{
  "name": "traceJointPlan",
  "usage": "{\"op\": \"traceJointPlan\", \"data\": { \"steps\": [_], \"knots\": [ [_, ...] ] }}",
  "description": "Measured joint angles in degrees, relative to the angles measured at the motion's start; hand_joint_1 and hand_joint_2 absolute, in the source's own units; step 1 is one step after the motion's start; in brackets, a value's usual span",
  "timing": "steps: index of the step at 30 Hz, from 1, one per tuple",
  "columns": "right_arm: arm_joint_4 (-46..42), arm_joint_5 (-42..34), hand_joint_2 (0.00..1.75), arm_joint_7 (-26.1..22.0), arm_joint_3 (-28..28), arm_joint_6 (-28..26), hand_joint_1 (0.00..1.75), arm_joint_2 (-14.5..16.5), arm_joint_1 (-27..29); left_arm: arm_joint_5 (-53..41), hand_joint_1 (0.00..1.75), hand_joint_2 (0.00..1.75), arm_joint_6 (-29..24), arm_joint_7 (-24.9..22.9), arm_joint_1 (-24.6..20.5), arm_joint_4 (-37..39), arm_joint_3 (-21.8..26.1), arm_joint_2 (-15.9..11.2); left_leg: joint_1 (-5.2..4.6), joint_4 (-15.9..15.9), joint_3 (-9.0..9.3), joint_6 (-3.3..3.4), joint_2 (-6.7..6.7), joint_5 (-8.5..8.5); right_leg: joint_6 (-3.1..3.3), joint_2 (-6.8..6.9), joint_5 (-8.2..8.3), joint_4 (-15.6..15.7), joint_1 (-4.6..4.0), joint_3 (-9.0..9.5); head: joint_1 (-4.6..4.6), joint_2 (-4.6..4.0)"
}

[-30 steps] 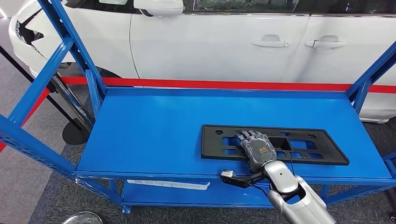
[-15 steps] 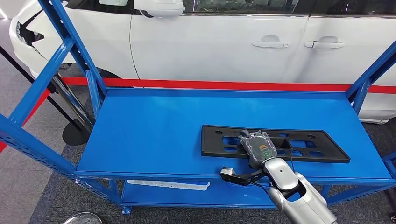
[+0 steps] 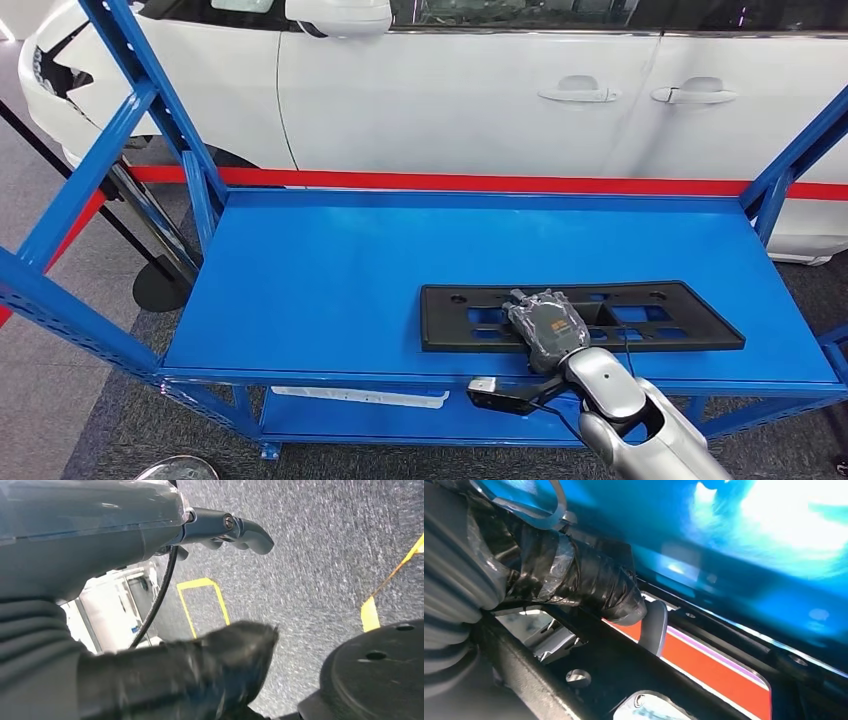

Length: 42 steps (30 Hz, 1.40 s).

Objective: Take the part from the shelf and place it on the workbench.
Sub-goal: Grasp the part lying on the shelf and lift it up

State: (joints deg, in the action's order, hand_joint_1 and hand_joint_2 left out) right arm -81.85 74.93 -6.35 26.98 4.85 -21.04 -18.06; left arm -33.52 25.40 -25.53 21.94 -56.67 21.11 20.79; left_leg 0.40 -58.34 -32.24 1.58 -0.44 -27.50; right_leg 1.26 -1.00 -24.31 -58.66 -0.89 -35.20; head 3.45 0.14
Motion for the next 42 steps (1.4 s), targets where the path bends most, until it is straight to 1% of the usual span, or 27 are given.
{"op": "traceJointPlan", "data": {
  "steps": [2,4,8,12,16,18,19,22,24,26,27,28,29,30,31,32,33,34,35,36,37,38,39,40,41,42],
  "knots": [
    [-1.92,0.02,1.75,0.18,1.31,0.14,1.75,-0.22,0.18,-0.46,0.00,1.75,-0.16,-0.06,0.19,-0.57,-0.08,0.00,0.02,0.01,-0.02,0.00,0.00,0.00,0.00,0.00,-0.01,-0.01,-0.01,0.00,0.00,0.01],
    [-4.17,1.46,1.75,1.67,3.28,0.52,1.75,0.40,0.34,0.25,0.00,1.75,-0.81,-0.24,0.68,-1.48,-0.68,0.00,0.06,0.04,-0.03,-0.02,0.01,-0.02,0.01,-0.03,-0.02,-0.01,-0.03,-0.02,-0.01,0.01],
    [-8.50,6.88,1.75,5.69,6.75,0.72,1.75,3.95,0.23,1.54,0.00,1.75,-1.21,-0.58,2.51,-4.21,-4.73,0.00,0.08,0.07,-0.05,-0.05,0.05,-0.02,0.02,-0.05,-0.02,-0.03,-0.03,-0.10,0.00,0.01],
    [-14.34,11.66,1.75,7.25,7.27,-1.16,1.75,6.23,0.02,-0.31,0.00,1.75,0.12,-0.61,4.82,-7.08,-9.11,0.02,0.08,0.06,-0.03,-0.07,-0.03,0.00,0.09,0.02,-0.07,-0.04,-0.05,-0.10,0.00,0.01],
    [-19.48,13.69,1.75,7.11,6.63,-3.81,1.75,6.92,1.81,-4.90,0.00,1.75,3.41,-0.57,6.36,-9.59,-10.39,0.01,-0.13,0.00,0.03,-0.02,-0.02,-0.07,0.02,0.03,-0.11,-0.01,0.05,-0.12,0.01,0.01],
    [-22.34,12.09,1.75,6.07,4.94,-6.70,1.75,5.71,4.40,-9.11,0.00,1.75,5.55,-0.05,6.31,-10.01,-10.44,-0.09,-0.29,-0.05,0.16,0.08,-0.13,-0.10,-0.10,0.12,-0.16,0.01,0.14,-0.12,0.02,0.01],
    [-23.77,10.35,1.75,4.81,3.27,-9.19,1.75,4.25,6.14,-11.97,0.00,1.75,6.60,0.82,5.94,-9.73,-10.16,-0.18,-0.32,-0.08,0.18,0.15,-0.24,-0.11,-0.17,0.22,-0.19,0.02,0.18,-0.08,0.02,0.01],
    [-26.15,5.21,1.75,-1.47,-4.66,-16.81,1.75,-0.40,11.70,-22.44,0.00,1.75,8.84,6.59,4.09,-7.15,-7.47,-0.43,-0.36,-0.26,0.00,0.51,-0.57,-0.27,-0.45,0.47,-0.28,0.02,0.29,0.14,-0.01,0.00],
    [-26.58,4.11,1.75,-5.13,-9.87,-18.98,1.75,-1.76,14.14,-28.18,0.00,1.75,9.92,10.26,3.10,-5.55,-4.57,-0.48,-0.45,-0.32,-0.09,0.82,-0.42,-0.30,-0.73,0.29,-0.11,0.10,0.45,0.22,-0.01,0.00],
    [-27.24,4.33,1.75,-6.78,-13.38,-19.05,1.75,-2.52,15.33,-31.29,0.00,1.75,10.86,12.15,2.25,-4.38,-1.74,-0.44,-0.25,0.33,0.18,1.28,-0.03,0.41,-1.19,0.02,0.06,0.20,0.46,0.27,0.01,0.01],
    [-27.56,4.58,1.75,-7.09,-14.62,-18.73,1.75,-2.88,15.61,-31.93,0.00,1.75,11.19,12.61,1.87,-3.93,-0.62,-0.40,-0.07,0.85,0.33,1.53,0.16,0.98,-1.46,0.03,-0.54,-0.16,0.47,0.16,-0.03,0.01],
    [-27.76,4.87,1.75,-7.16,-15.48,-18.39,1.75,-3.23,15.74,-32.09,0.00,1.75,11.43,12.90,1.59,-3.55,0.28,-0.36,0.16,1.39,0.39,1.76,0.32,1.53,-1.73,0.11,-2.02,-1.45,0.53,-0.25,-0.07,0.01],
    [-27.83,5.17,1.75,-7.07,-16.04,-18.13,1.75,-3.52,15.75,-31.88,0.00,1.75,11.55,13.02,1.37,-3.22,0.94,-0.33,0.27,1.68,0.32,1.87,0.46,1.91,-2.02,0.23,-4.29,-4.01,0.81,-1.07,-0.11,0.00],
    [-27.85,5.45,1.75,-6.94,-16.38,-18.00,1.75,-3.81,15.68,-31.46,0.00,1.75,11.60,12.98,1.27,-2.97,1.42,-0.33,0.30,1.75,0.05,1.92,0.54,2.17,-2.40,0.35,-6.80,-7.47,1.11,-2.17,-0.15,0.00],
    [-27.85,5.76,1.75,-6.78,-16.53,-17.95,1.75,-4.05,15.62,-30.89,0.00,1.75,11.63,12.84,1.19,-2.73,1.77,-0.32,0.33,1.67,-0.30,1.89,0.62,2.34,-2.78,0.41,-8.91,-11.15,1.50,-3.24,-0.14,0.00],
    [-27.85,6.09,1.75,-6.57,-16.56,-17.94,1.75,-4.26,15.56,-30.35,0.00,1.75,11.63,12.62,1.13,-2.53,2.01,-0.32,0.41,1.51,-0.68,1.79,0.67,2.48,-3.20,0.49,-10.02,-13.72,1.90,-3.72,-0.15,0.00],
    [-27.85,6.33,1.75,-6.41,-16.56,-17.95,1.75,-4.44,15.48,-29.88,0.00,1.75,11.63,12.39,1.07,-2.40,2.14,-0.31,0.54,1.27,-1.08,1.63,0.70,2.60,-3.62,0.58,-9.97,-14.27,2.29,-3.27,-0.15,0.01],
    [-27.85,6.52,1.75,-6.26,-16.55,-17.96,1.75,-4.61,15.36,-29.55,0.00,1.75,11.63,12.18,1.00,-2.33,2.21,-0.31,0.76,0.93,-1.51,1.43,0.70,2.69,-4.03,0.70,-8.96,-12.61,2.67,-1.74,-0.15,0.01],
    [-27.85,6.67,1.75,-6.11,-16.53,-17.98,1.75,-4.76,15.18,-29.30,0.00,1.75,11.62,11.98,0.92,-2.27,2.26,-0.31,1.01,0.48,-1.96,1.11,0.69,2.74,-4.50,0.82,-7.43,-8.88,3.07,0.83,-0.15,0.02],
    [-27.84,6.82,1.75,-5.99,-16.51,-18.03,1.75,-4.86,14.95,-29.09,0.00,1.75,11.62,11.80,0.84,-2.23,2.34,-0.32,1.19,0.02,-2.40,0.70,0.64,2.77,-4.91,0.81,-6.50,-5.00,3.28,3.32,-0.16,0.02],
    [-27.86,7.21,1.75,-5.85,-16.46,-18.17,1.75,-4.97,14.75,-28.77,0.00,1.75,11.61,11.47,0.79,-2.21,2.45,-0.28,1.29,-0.35,-2.73,0.21,0.57,2.82,-4.93,0.62,-5.57,-2.18,3.31,5.01,-0.15,0.01],
    [-27.87,7.93,1.75,-5.61,-16.35,-18.44,1.75,-5.09,14.48,-28.23,0.00,1.75,11.59,11.01,0.76,-2.18,2.54,-0.25,1.25,-0.68,-2.94,-0.32,0.48,2.91,-4.76,0.42,-5.30,-0.42,3.27,5.94,-0.14,0.01],
    [-27.87,8.99,1.75,-5.28,-16.11,-18.80,1.75,-5.17,14.11,-27.52,0.00,1.75,11.55,10.38,0.76,-2.16,2.61,-0.21,1.16,-0.76,-3.10,-0.83,0.38,3.12,-4.33,0.19,-5.38,-0.32,3.04,5.79,-0.11,0.01],
    [-27.88,10.32,1.75,-4.89,-15.72,-19.34,1.75,-5.28,13.70,-26.57,0.00,1.75,11.50,9.59,0.79,-2.15,2.62,-0.16,1.10,-0.77,-3.22,-1.33,0.31,3.41,-3.72,0.07,-5.03,-0.57,2.89,5.33,-0.09,0.01],
    [-27.87,11.61,1.75,-4.50,-15.19,-19.93,1.75,-5.35,13.20,-25.58,0.00,1.75,11.43,8.81,0.82,-2.15,2.59,-0.15,1.16,-0.88,-3.43,-1.79,0.27,3.54,-3.16,0.16,-4.93,-0.49,2.95,4.94,-0.07,0.01],
    [-27.87,12.66,1.75,-4.21,-14.55,-20.46,1.75,-5.39,12.68,-24.64,0.00,1.75,11.34,8.04,0.86,-2.15,2.57,-0.14,1.27,-1.35,-3.89,-2.13,0.26,2.95,-2.53,0.28,-4.57,-0.59,2.93,4.41,-0.04,0.02]
  ]
}}
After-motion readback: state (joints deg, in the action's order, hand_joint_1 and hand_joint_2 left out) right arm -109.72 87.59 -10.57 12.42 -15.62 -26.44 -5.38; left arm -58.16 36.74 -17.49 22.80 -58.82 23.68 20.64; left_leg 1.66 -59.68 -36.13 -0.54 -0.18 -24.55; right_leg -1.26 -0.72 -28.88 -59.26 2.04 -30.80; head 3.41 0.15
